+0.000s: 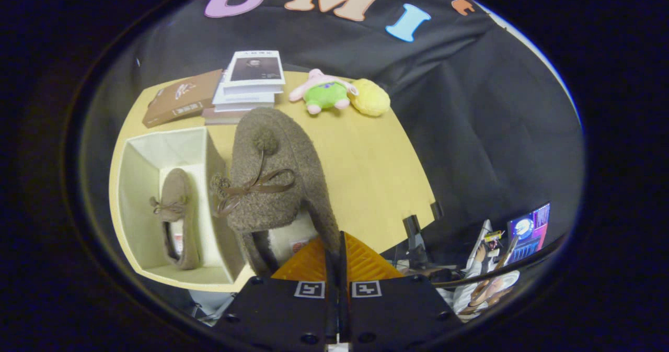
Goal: Open the storage box then place both shoes into the box .Put the left shoe in first, then the right shoe, with the right side of both shoes facing outward in a uniform manner.
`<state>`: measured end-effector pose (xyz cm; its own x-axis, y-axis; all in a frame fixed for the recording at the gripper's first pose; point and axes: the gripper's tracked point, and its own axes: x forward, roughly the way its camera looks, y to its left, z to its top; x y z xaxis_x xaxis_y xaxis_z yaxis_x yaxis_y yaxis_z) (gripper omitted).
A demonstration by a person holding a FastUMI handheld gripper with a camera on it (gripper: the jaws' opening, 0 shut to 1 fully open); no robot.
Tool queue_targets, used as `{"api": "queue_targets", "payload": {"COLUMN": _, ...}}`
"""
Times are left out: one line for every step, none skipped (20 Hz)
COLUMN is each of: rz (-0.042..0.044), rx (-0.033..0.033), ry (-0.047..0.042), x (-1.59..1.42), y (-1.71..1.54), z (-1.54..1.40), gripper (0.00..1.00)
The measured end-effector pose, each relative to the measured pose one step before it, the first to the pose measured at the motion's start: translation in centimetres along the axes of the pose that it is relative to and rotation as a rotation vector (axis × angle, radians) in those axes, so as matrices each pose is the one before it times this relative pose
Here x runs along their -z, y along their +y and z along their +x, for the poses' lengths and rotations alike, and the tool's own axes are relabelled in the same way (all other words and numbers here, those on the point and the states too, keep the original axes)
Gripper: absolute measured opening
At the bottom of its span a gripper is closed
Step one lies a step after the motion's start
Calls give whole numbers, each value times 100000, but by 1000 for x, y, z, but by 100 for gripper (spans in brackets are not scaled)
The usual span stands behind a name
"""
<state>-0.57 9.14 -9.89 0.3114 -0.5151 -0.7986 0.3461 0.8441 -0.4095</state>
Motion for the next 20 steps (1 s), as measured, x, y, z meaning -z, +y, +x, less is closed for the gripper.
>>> {"api": "queue_targets", "payload": {"rz": -278, "rx": -948, "ry": -1093, "x": -205, "y": 677, "z": -1105, "gripper": 5}}
{"api": "queue_targets", "payload": {"rz": 264, "rx": -1078, "ry": -1146, "x": -312, "y": 735, "z": -946, "gripper": 5}}
{"api": "queue_targets", "payload": {"rz": 410, "rx": -1556, "ry": -1263, "x": -343, "y": 869, "z": -909, "gripper": 5}}
{"api": "queue_targets", "payload": {"rz": 487, "rx": -1604, "ry": -1073, "x": -283, "y": 928, "z": -835, "gripper": 5}}
{"api": "queue_targets", "payload": {"rz": 195, "rx": -1561, "ry": -902, "x": -286, "y": 859, "z": -744, "gripper": 5}}
{"api": "queue_targets", "payload": {"rz": -142, "rx": -1279, "ry": -532, "x": -239, "y": 810, "z": -590, "gripper": 5}}
{"api": "queue_targets", "payload": {"rz": -397, "rx": -998, "ry": -271, "x": -216, "y": 811, "z": -479, "gripper": 5}}
{"api": "queue_targets", "payload": {"rz": -440, "rx": -970, "ry": -59, "x": -112, "y": 868, "z": -380, "gripper": 5}}
{"api": "queue_targets", "payload": {"rz": -463, "rx": -1019, "ry": -99, "x": -149, "y": 820, "z": -229, "gripper": 5}}
{"api": "queue_targets", "payload": {"rz": -406, "rx": -1098, "ry": 75, "x": 31, "y": 547, "z": 311, "gripper": 5}}
{"api": "queue_targets", "payload": {"rz": -353, "rx": -1099, "ry": 168, "x": -52, "y": 884, "z": -3, "gripper": 5}}
{"api": "queue_targets", "payload": {"rz": -761, "rx": -1370, "ry": 70, "x": 5, "y": 1033, "z": 58, "gripper": 5}}
{"api": "queue_targets", "payload": {"rz": -1065, "rx": -1075, "ry": 123, "x": -84, "y": 1034, "z": 179, "gripper": 5}}
{"api": "queue_targets", "payload": {"rz": -856, "rx": -970, "ry": 412, "x": 63, "y": 983, "z": 235, "gripper": 5}}
{"api": "queue_targets", "payload": {"rz": -664, "rx": -1062, "ry": 1018, "x": 110, "y": 1033, "z": 391, "gripper": 5}}
{"api": "queue_targets", "payload": {"rz": -247, "rx": -892, "ry": 1235, "x": 291, "y": 898, "z": 540, "gripper": 5}}
{"api": "queue_targets", "payload": {"rz": -251, "rx": -783, "ry": 1451, "x": 277, "y": 812, "z": 608, "gripper": 5}}
{"api": "queue_targets", "payload": {"rz": -461, "rx": -511, "ry": 1902, "x": 354, "y": 656, "z": 793, "gripper": 5}}
{"api": "queue_targets", "payload": {"rz": -249, "rx": -250, "ry": 1381, "x": 260, "y": 305, "z": 605, "gripper": 5}}
{"api": "queue_targets", "payload": {"rz": 133, "rx": -79, "ry": 1346, "x": 79, "y": 485, "z": 467, "gripper": 5}}
